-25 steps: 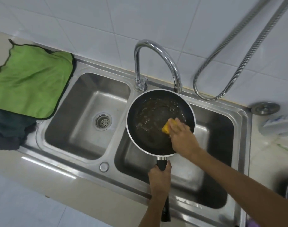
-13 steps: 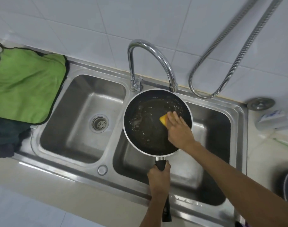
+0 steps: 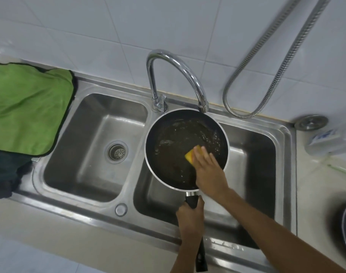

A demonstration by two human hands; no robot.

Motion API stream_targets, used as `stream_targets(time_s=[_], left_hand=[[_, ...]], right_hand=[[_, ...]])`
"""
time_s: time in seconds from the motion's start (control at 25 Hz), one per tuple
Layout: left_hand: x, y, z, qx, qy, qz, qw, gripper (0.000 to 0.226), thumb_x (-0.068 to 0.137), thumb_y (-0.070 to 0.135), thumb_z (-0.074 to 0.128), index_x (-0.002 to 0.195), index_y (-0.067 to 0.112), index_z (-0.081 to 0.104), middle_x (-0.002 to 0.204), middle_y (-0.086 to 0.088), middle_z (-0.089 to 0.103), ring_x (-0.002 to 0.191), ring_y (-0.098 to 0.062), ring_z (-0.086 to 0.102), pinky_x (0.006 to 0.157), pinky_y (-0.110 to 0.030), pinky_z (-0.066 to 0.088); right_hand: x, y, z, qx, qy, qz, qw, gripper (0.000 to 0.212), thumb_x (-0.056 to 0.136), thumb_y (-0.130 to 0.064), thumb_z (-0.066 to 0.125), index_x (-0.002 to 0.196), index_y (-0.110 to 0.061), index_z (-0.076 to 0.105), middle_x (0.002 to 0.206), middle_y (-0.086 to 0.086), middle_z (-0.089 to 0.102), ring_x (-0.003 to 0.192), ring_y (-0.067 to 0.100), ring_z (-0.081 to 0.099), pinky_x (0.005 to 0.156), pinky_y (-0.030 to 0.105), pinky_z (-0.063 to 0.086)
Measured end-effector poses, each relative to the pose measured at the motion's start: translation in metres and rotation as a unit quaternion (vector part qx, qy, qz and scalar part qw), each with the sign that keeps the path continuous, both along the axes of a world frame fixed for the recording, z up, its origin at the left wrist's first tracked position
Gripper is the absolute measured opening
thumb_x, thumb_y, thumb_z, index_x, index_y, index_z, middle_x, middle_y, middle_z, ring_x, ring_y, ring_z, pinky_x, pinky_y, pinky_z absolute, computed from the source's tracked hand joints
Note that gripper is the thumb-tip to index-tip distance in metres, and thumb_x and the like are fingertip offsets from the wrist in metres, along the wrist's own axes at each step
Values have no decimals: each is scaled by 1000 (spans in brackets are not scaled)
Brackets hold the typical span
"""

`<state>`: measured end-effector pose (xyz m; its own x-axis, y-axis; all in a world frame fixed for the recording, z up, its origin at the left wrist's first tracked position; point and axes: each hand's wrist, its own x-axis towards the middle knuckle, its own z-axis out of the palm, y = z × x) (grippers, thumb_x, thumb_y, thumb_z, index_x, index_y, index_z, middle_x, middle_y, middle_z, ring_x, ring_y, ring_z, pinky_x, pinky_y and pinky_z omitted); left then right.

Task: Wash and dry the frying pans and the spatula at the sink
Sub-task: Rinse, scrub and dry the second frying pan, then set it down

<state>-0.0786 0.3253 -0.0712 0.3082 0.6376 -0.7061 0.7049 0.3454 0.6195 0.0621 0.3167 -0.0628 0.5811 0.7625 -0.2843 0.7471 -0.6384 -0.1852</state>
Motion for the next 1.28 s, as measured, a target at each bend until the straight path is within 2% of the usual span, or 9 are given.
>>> stream_targets(time_s=[0.12,0.24,0.52,0.64,0.76,0.92,1.04,1.16,1.28], left_hand=[[2,1,-1,-2,-3,-1,1000,37,88,46,70,79,10,71,67,-4,71,58,-14,67,66,-36,60],[1,-1,2,3,-6,7,1000,38,87,46,70,75,10,70,62,-2,67,54,-13,63,64,-37,58],[1,0,-2,0,-7,-5,1000,37,89,43,71,75,8,70,64,-2,67,55,-15,63,64,-38,60],[3,-1,4,7,-4,6,1000,36,88,43,71,77,9,70,66,-4,69,59,-17,65,68,-40,60],[1,-2,3,5,-3,12,1000,34,89,43,71,78,11,70,69,-4,71,62,-18,68,69,-39,60],[2,0,5,-5,-7,1,1000,37,89,43,71,77,9,68,66,-3,67,57,-16,63,65,-39,59],[3,1,9,-30,-6,5,1000,32,91,40,71,77,11,67,66,-1,66,53,-11,60,57,-31,56],[2,0,8,-16,-4,12,1000,33,91,40,71,80,9,70,66,-1,66,54,-10,60,61,-33,57],[1,-1,8,-16,-5,14,1000,34,90,43,70,80,10,69,65,-2,67,55,-13,62,63,-35,58]], right_hand=[[14,44,-2,23,6,38,999,79,89,-12,58,160,-8,24,169,8,17,157,32,9,126,49,20],[65,68,9,-34,6,-10,999,76,94,-15,51,161,-8,16,171,7,10,158,29,2,128,46,12],[1,31,5,2,46,63,997,77,89,-8,57,159,-11,25,169,4,17,157,31,12,126,47,22],[42,86,9,-11,42,27,999,71,92,-12,55,157,-8,27,168,10,17,156,35,14,125,51,23],[83,72,8,-49,13,-26,998,72,92,-16,55,157,-6,25,168,10,18,155,35,15,124,51,26],[20,12,10,-20,27,4,999,77,90,-10,56,160,-7,22,170,8,14,157,35,10,126,48,22],[-10,47,4,4,56,70,996,76,92,-15,58,160,-9,23,170,7,14,157,33,8,126,48,21],[39,105,7,-13,48,40,998,72,94,-17,54,159,-8,22,170,9,14,157,34,10,125,51,23],[76,75,5,-44,13,-5,999,74,93,-16,54,159,-8,21,170,9,14,157,34,10,125,50,23]])
